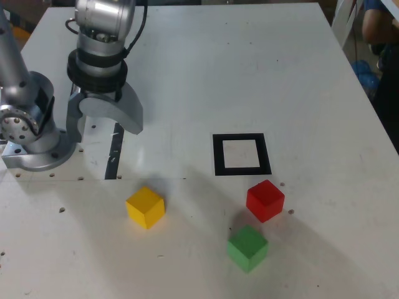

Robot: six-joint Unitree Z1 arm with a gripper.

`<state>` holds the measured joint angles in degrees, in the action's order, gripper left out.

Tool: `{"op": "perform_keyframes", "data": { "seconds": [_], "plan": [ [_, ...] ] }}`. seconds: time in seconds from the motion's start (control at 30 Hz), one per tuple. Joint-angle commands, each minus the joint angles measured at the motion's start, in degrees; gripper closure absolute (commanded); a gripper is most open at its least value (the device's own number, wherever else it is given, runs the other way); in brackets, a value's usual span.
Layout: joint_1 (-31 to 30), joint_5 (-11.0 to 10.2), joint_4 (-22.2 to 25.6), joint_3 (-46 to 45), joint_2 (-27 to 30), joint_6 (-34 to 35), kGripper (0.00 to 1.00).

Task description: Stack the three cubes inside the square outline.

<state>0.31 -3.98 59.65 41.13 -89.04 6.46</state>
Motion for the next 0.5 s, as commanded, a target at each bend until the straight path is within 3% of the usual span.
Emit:
{"op": "perform_keyframes", "data": {
  "seconds": [0.0,0.47],
  "plan": [
    [0.1,-0.1,0.3,0.1,0.0,0.1,0.01],
    [0.1,1.0,1.5,0.8,0.7,-0.1,0.01]
  ]
}}
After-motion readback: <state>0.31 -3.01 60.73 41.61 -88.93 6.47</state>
